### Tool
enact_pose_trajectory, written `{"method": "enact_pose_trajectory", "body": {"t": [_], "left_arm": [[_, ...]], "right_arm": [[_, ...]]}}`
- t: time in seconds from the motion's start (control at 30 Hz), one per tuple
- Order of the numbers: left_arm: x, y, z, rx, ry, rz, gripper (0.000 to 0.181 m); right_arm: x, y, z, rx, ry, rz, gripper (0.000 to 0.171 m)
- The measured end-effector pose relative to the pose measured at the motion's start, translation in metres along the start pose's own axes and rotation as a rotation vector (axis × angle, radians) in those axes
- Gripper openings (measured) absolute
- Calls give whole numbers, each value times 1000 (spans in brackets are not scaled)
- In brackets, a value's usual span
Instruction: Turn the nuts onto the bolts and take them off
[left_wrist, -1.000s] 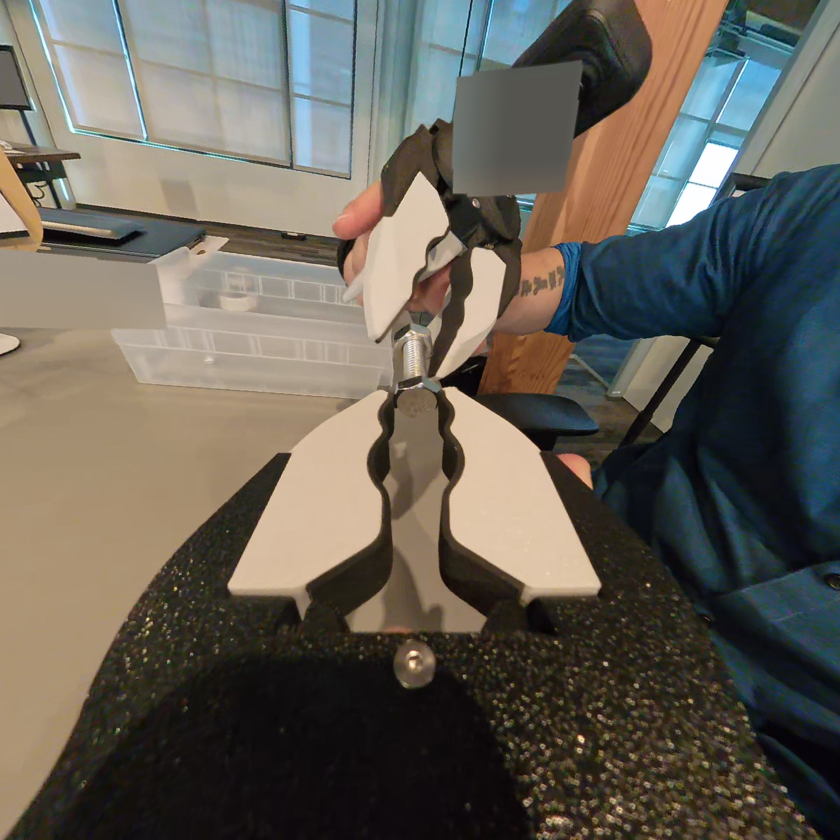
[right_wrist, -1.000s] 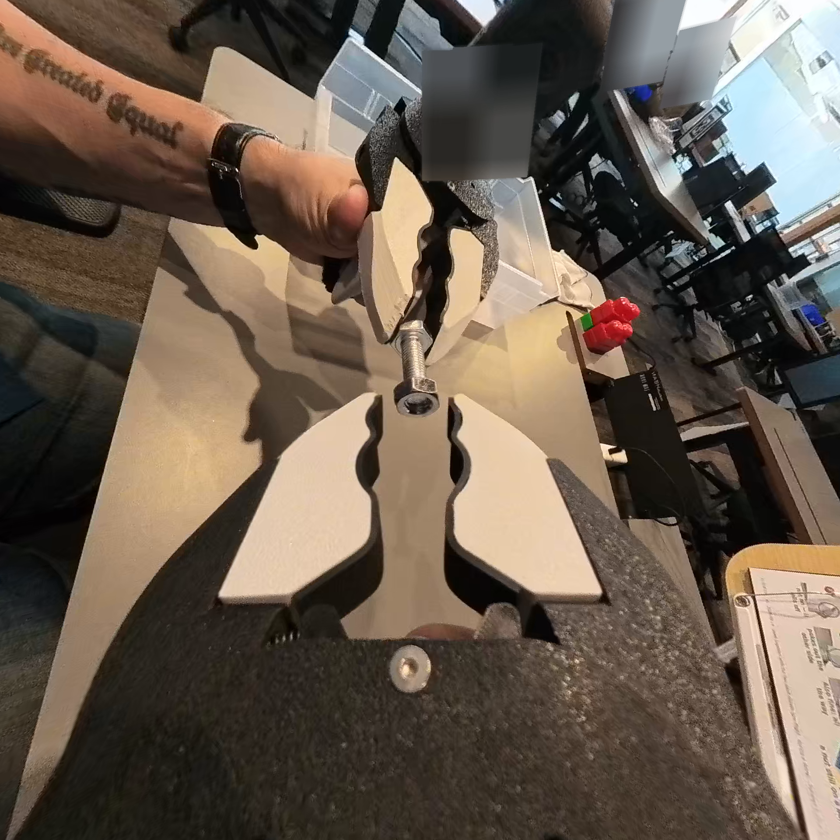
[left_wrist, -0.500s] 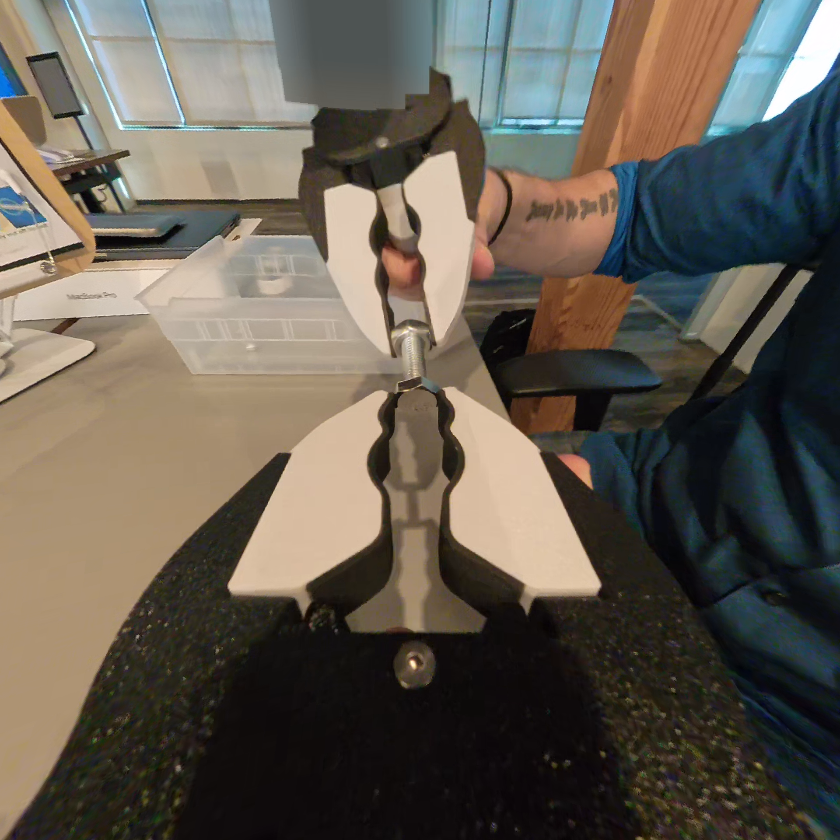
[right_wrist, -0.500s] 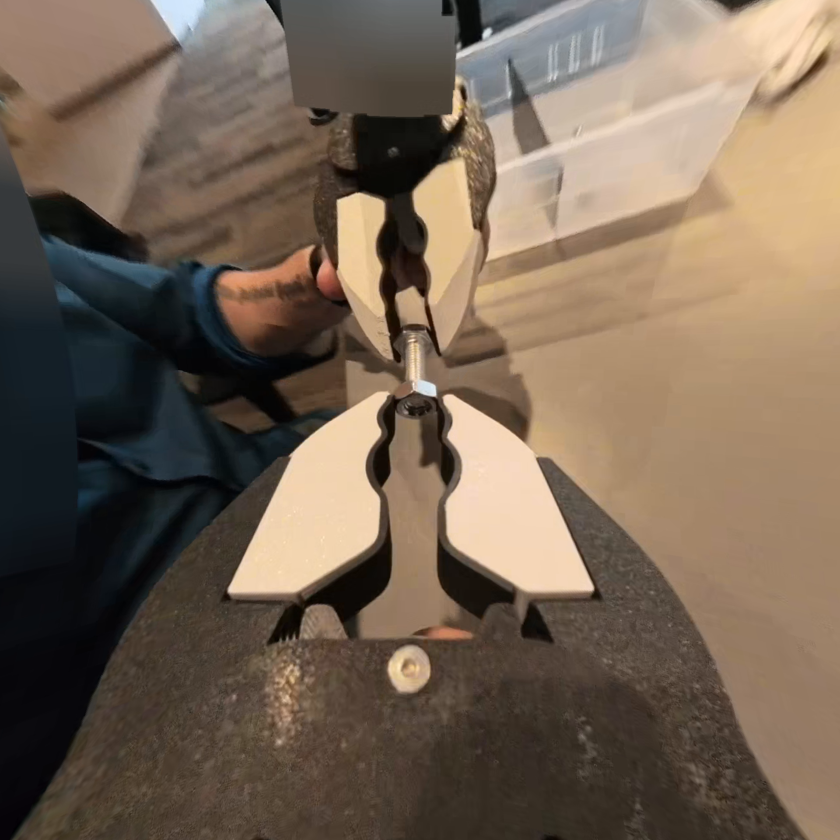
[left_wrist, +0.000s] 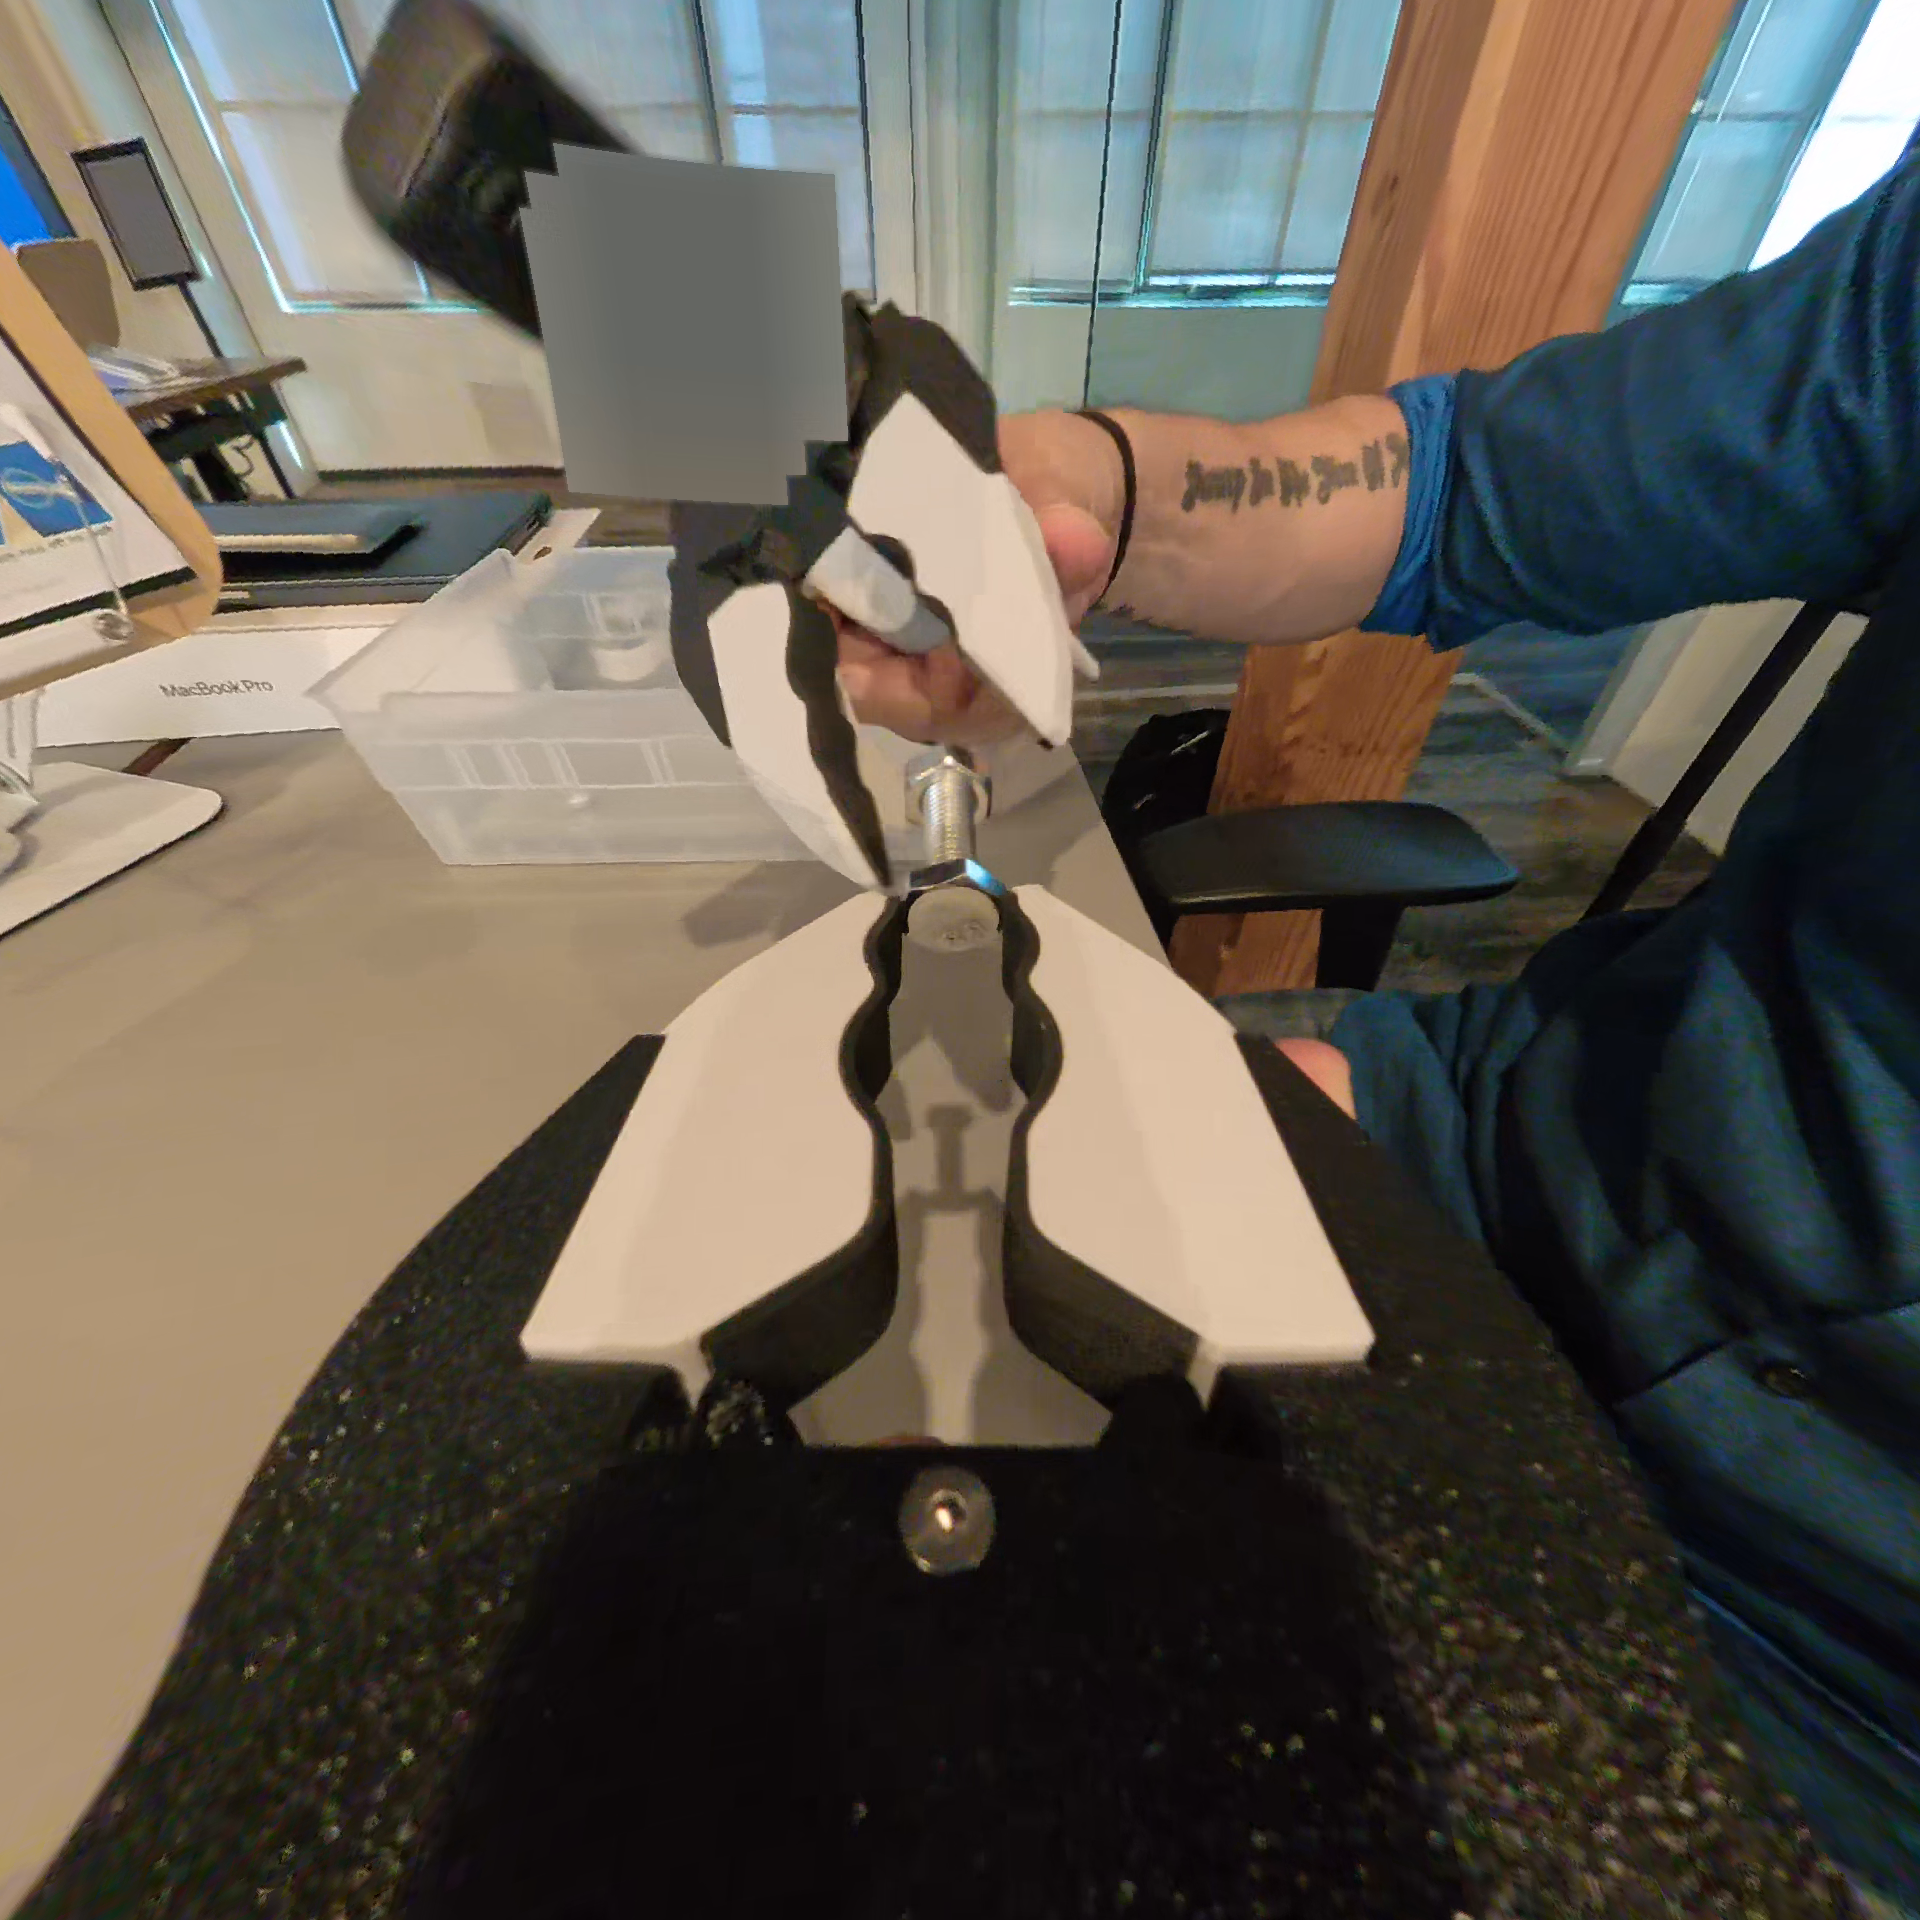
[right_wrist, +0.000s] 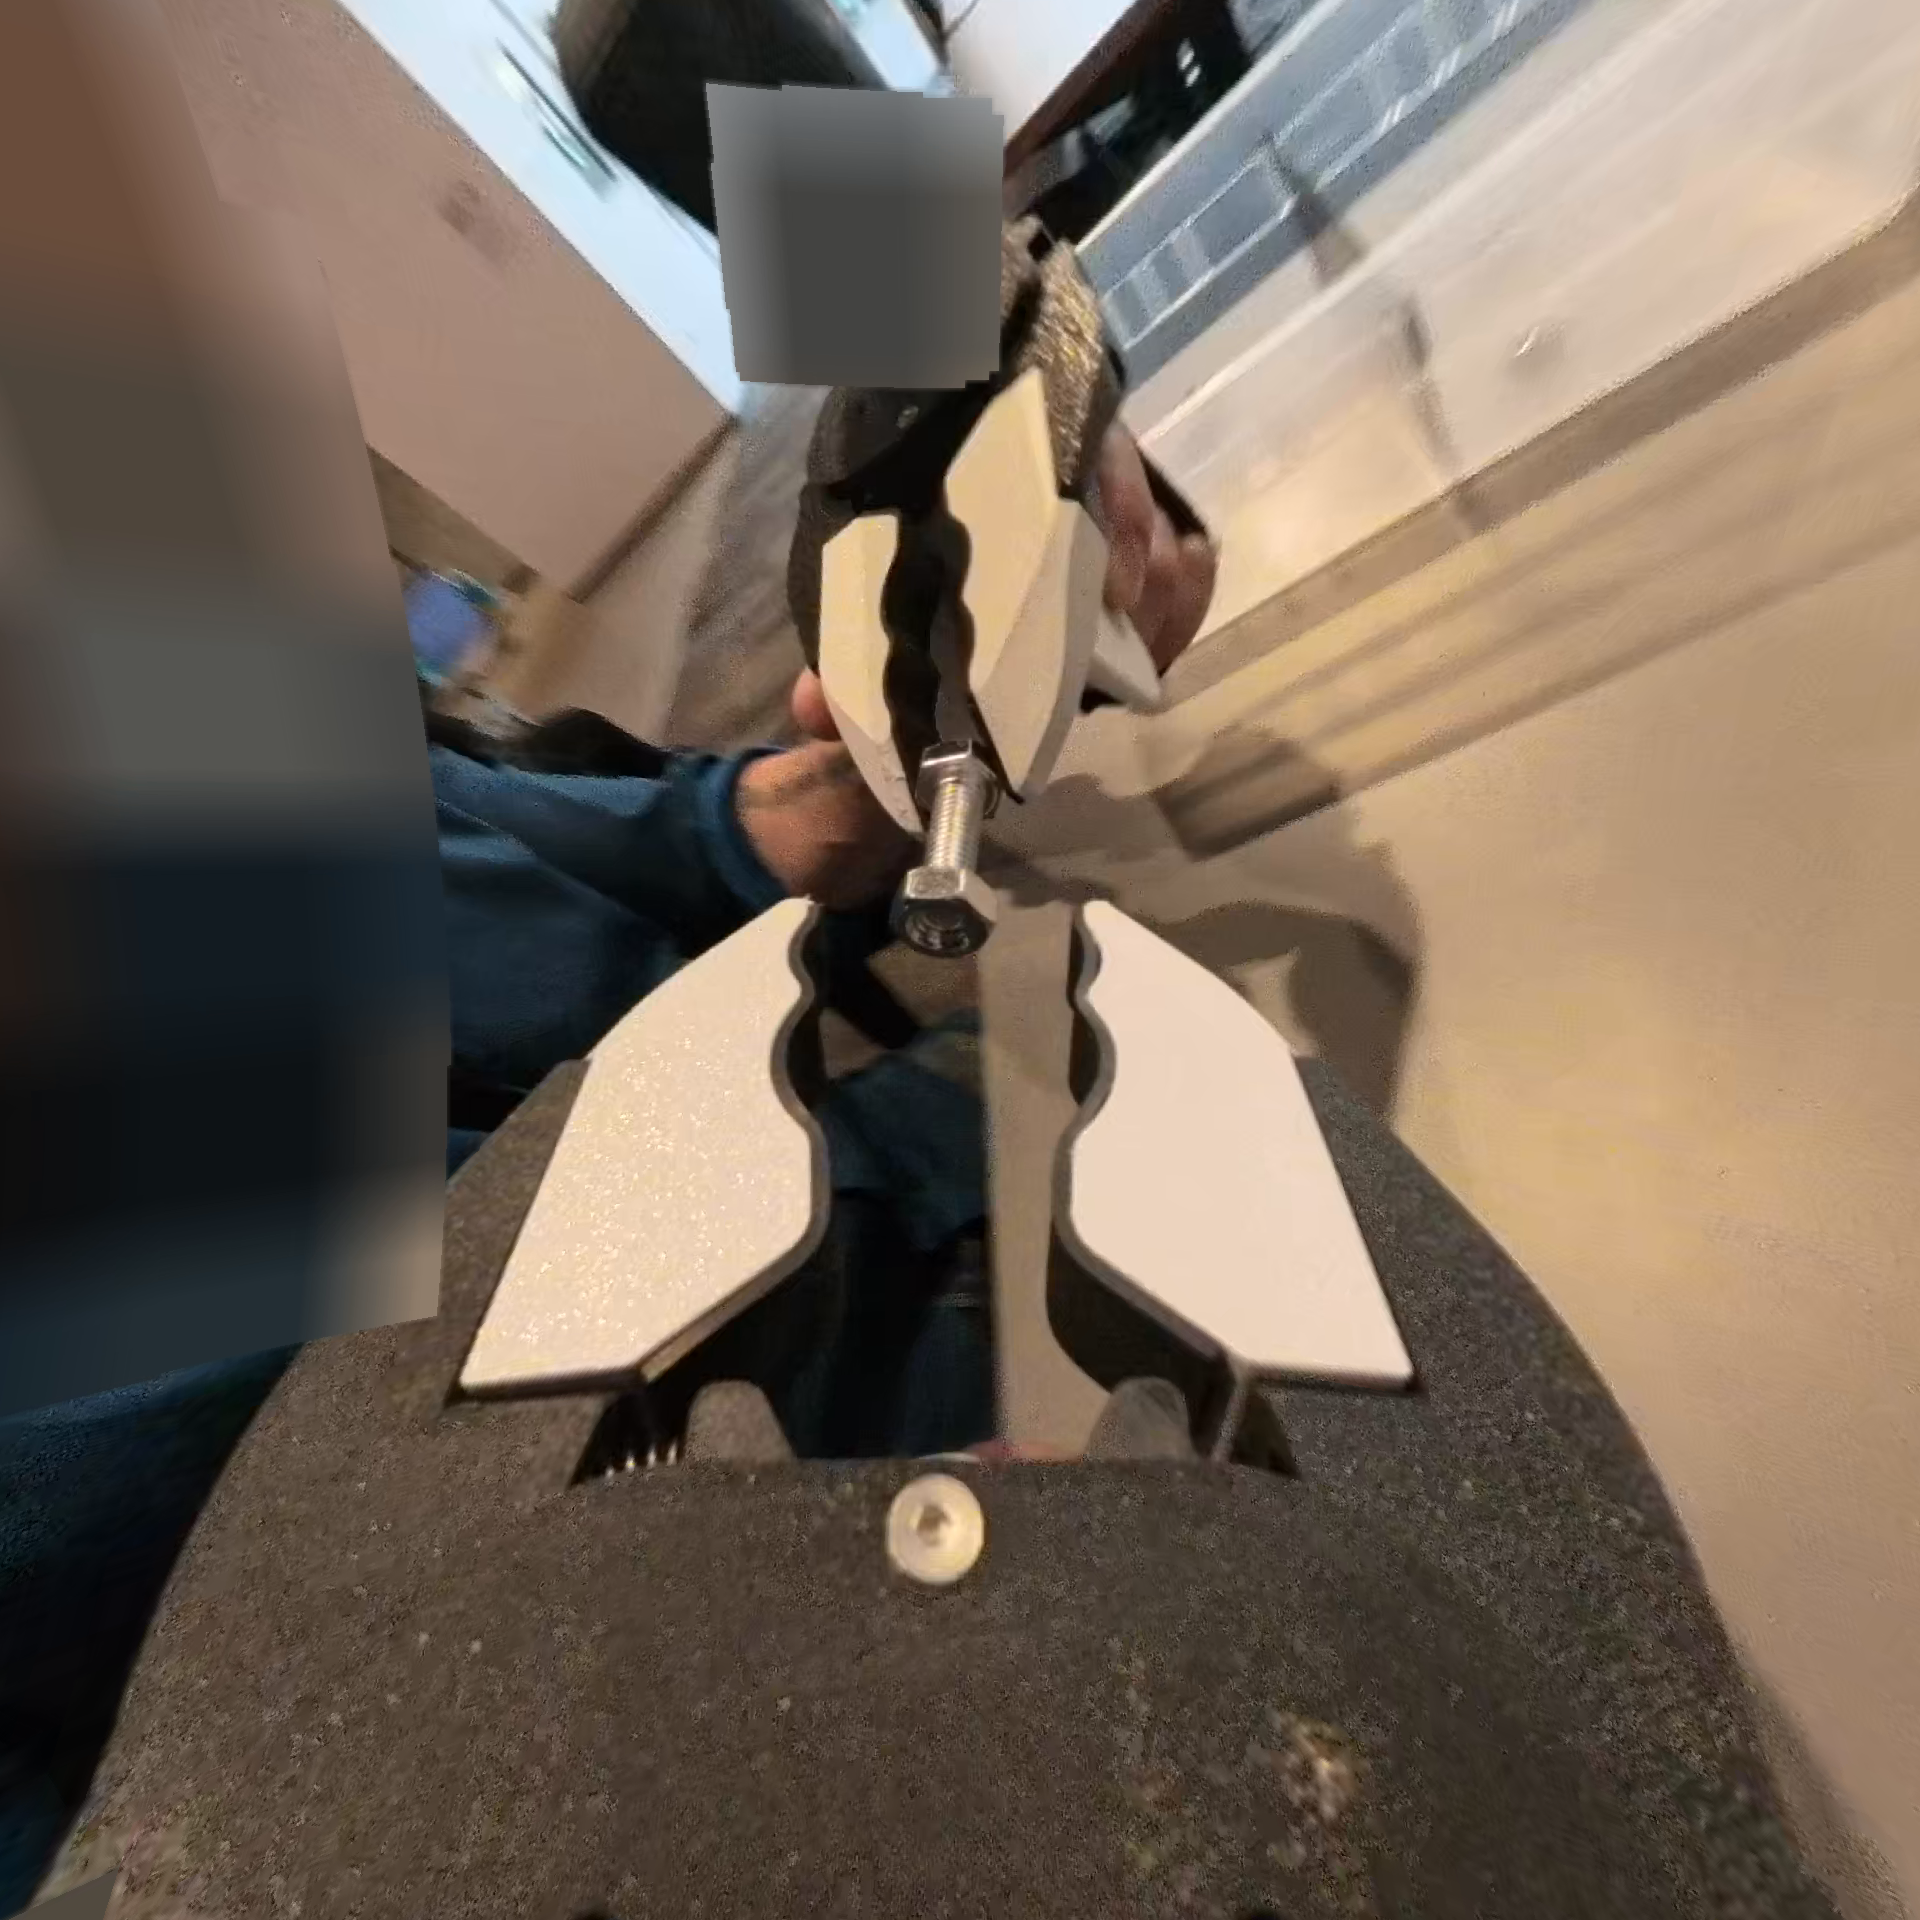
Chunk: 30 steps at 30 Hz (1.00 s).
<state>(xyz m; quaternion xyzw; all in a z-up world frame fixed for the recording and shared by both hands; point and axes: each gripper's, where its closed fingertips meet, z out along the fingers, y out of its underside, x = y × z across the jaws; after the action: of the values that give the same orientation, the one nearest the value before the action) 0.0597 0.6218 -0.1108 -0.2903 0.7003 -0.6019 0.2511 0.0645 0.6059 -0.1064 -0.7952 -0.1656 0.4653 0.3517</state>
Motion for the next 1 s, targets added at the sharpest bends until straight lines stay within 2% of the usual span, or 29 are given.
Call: {"method": "enact_pose_trajectory", "body": {"t": [0.03,0.1,0.13,0.27,0.4,0.63,0.8,1.0], "left_arm": [[-1,-1,-1,16,5,-14,17],[-1,-3,-4,42,23,-44,17],[-2,-4,-5,54,30,-60,17],[-3,-6,-7,93,57,-108,17],[-2,-7,-8,113,81,-139,17],[0,-7,-6,112,99,-147,18],[1,-7,-6,109,104,-149,17],[2,-7,-5,105,112,-145,17]], "right_arm": [[2,-3,-1,2,61,-86,47],[8,-10,-6,12,211,-256,63],[8,-14,-9,19,277,-354,62],[7,-16,-11,-53,491,-704,52],[1,-12,-4,-126,590,-951,27],[4,-10,5,-156,618,-995,36],[0,-11,5,-155,608,-1003,19],[0,-9,5,-161,582,-968,18]]}}
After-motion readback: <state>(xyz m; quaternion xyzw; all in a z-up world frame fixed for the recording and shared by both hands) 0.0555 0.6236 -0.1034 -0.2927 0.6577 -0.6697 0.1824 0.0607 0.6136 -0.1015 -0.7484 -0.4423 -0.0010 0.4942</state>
